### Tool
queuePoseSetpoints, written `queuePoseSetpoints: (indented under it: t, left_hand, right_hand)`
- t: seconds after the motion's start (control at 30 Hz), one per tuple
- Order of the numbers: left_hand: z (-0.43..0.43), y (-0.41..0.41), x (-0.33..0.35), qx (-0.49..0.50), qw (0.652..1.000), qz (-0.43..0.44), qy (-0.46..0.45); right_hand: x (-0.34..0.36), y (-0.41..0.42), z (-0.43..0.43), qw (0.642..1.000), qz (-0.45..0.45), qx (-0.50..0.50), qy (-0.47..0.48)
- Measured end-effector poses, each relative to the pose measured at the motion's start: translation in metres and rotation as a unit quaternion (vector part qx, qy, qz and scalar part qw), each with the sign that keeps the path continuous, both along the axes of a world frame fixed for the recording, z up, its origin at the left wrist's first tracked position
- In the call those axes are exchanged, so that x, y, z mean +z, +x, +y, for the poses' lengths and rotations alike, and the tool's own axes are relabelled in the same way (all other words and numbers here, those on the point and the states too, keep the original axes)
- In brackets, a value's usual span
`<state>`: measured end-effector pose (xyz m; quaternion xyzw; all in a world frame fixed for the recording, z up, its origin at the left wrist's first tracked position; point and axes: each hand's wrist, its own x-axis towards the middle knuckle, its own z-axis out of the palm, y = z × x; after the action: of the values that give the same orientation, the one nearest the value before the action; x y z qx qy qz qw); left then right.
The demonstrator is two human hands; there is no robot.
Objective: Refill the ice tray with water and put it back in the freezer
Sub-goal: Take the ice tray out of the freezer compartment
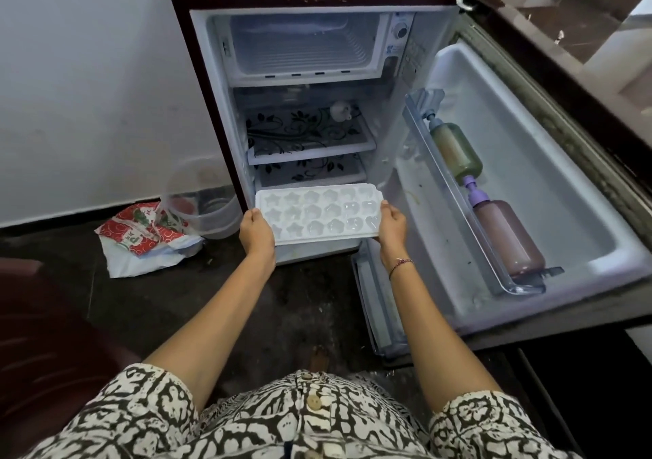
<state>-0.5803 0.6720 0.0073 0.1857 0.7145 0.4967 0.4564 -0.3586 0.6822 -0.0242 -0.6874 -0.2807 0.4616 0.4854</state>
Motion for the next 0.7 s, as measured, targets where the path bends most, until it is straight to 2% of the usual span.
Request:
queuePoseSetpoints:
  t: [0.27,0.57,0.7]
  left_hand:
    - [-0.061,-0.009,0.011,0.005,1.000,-0.017,0.004]
    - [-0.125,-0.015,-0.002,-0.034,0.999,-0.016,0.025]
    - [-0.142,-0.015,-0.012,-0.058,0.998,-0.026,0.004]
  right_hand:
    - [0.013,-0.017,-0.068,1.000,0.008,-0.020,-0.010]
    - [0.011,-0.028,-0.149,0.996,0.052,-0.073,-0.013]
    - [0.010,-0.027,-0.177,0.993,0.066,-0.093,-0.014]
